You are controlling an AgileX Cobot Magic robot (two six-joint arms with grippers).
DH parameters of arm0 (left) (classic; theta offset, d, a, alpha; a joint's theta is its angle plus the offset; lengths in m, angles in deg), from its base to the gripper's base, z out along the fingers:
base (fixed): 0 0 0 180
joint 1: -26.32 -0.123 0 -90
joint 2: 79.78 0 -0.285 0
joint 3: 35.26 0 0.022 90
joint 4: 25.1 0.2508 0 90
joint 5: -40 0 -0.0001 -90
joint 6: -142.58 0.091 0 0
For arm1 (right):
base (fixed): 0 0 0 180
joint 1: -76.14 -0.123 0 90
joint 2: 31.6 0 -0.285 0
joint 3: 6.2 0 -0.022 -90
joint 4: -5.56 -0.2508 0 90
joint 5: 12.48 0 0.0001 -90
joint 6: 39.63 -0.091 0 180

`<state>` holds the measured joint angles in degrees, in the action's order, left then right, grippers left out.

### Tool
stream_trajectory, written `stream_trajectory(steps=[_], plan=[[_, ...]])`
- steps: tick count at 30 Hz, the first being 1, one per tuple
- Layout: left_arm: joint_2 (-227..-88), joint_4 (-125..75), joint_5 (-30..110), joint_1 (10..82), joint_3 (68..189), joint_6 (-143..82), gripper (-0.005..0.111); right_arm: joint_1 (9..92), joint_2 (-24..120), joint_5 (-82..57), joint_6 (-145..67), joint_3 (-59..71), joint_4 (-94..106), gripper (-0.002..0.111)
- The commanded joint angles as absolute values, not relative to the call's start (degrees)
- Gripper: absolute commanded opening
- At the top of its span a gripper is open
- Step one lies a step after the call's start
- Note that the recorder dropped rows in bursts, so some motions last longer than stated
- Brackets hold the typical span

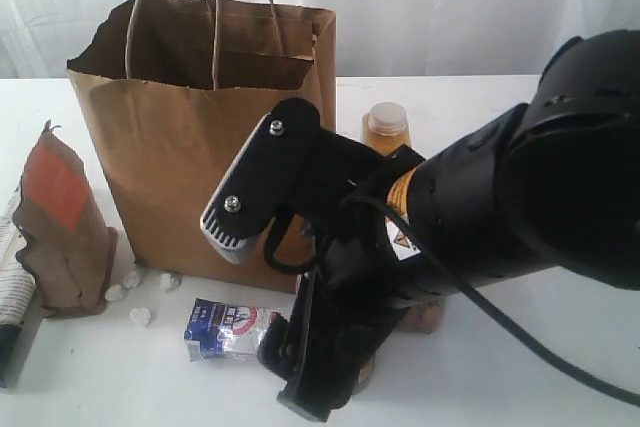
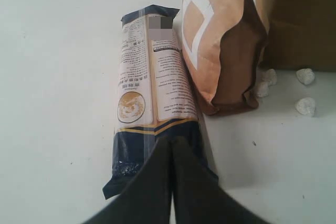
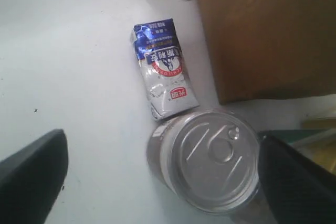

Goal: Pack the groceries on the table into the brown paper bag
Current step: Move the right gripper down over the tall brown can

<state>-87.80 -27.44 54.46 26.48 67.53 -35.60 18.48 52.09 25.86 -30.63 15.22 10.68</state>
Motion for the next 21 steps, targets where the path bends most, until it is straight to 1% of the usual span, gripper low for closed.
stream_trajectory(steps=[1, 6, 13, 21], plan=[[-87.57, -27.79, 54.19, 26.35, 67.53, -35.90, 0.000, 18.50, 53.79, 26.99, -48.17, 15.04, 15.57, 0.090], [-87.57, -27.79, 54.19, 26.35, 67.53, -35.90, 0.000, 18.50, 56.97, 30.42, -68.33, 14.59, 21.12, 0.090], [-87.57, -27.79, 54.19, 26.35, 67.53, -35.90, 0.000, 19.12, 61.61, 36.82, -74.73, 11.45, 24.68, 0.090], [-87.57, -27.79, 54.19, 26.35, 67.53, -35.90, 0.000, 21.34, 64.91, 32.95, -77.36, 10.93, 24.28, 0.090]])
